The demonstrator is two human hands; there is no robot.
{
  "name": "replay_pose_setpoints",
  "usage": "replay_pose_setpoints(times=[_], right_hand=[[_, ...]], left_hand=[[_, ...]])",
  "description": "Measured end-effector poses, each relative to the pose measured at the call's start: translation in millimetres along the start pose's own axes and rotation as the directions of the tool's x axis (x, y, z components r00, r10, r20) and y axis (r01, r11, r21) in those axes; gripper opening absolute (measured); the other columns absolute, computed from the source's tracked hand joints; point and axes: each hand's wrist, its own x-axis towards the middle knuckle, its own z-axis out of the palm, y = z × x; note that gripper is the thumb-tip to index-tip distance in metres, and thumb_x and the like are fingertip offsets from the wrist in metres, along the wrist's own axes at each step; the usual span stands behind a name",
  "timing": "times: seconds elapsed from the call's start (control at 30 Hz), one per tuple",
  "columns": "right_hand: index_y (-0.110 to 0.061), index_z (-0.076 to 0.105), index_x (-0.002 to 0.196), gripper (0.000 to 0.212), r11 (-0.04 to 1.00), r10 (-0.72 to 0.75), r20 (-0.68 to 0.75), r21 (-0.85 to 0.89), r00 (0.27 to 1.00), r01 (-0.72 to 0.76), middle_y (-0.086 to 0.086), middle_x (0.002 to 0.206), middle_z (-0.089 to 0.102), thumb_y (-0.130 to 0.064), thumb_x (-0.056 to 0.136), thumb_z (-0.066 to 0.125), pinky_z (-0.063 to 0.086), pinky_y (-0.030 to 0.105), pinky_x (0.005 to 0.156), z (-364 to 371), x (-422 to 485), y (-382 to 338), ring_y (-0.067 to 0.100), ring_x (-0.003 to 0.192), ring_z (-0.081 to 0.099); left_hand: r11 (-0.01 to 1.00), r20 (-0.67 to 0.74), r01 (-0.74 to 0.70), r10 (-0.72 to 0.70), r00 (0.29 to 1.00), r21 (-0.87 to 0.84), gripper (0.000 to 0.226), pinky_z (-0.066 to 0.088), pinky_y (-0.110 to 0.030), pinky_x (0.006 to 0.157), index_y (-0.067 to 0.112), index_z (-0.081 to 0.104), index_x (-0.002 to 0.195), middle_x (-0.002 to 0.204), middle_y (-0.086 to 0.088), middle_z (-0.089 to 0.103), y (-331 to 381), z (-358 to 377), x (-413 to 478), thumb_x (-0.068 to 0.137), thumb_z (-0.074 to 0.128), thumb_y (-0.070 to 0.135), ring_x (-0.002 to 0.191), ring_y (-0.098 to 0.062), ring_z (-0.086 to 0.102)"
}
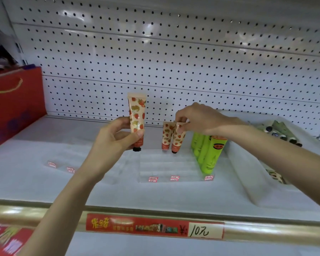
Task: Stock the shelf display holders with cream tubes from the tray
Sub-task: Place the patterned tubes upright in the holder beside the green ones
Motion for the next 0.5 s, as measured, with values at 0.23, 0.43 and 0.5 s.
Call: replay_pose_setpoints(times=[0.23, 0.43, 0.5], right_hand=[[-0.014, 0.062, 0.096, 0.016, 0.999, -0.041, 0.008, -0.019, 0.999, 0.041, 0.005, 0.091, 0.060, -0.027, 0.087, 0.065, 0.028, 0.020, 0.055, 4.2, 5.6, 5.3, 0.024, 0.084, 0.056], [-0.016, 0.060, 0.096, 0.013, 0.995, -0.061, 0.066, -0.075, 0.996, 0.066, -0.003, 0.085, 0.051, -0.026, 0.088, 0.064, 0.029, 0.028, 0.061, 3.5, 5.4, 3.3, 0.020, 0.081, 0.050], [-0.018, 0.056, 0.088, 0.011, 0.993, -0.070, 0.094, -0.090, 0.993, 0.078, -0.005, 0.079, 0.048, -0.026, 0.088, 0.063, 0.031, 0.029, 0.066, 6.2, 5.1, 1.5, 0.021, 0.080, 0.049]], left_hand=[[1.000, 0.000, 0.016, -0.017, 1.000, -0.003, 0.020, 0.052, -0.014, 0.064, 0.023, 0.061, 0.102, 0.100, 0.008, 0.068, -3.8, 6.9, 3.0, 0.084, 0.064, 0.015, 0.076, -0.012, 0.070], [1.000, -0.013, 0.027, -0.027, 1.000, -0.002, 0.020, 0.053, -0.015, 0.066, 0.025, 0.060, 0.100, 0.096, 0.012, 0.068, -9.8, 8.5, 4.7, 0.083, 0.065, 0.017, 0.075, -0.013, 0.070], [0.999, -0.015, 0.031, -0.032, 0.999, -0.006, 0.020, 0.055, -0.017, 0.069, 0.024, 0.061, 0.101, 0.094, 0.013, 0.069, -11.6, 9.3, 5.4, 0.083, 0.066, 0.017, 0.074, -0.014, 0.070]])
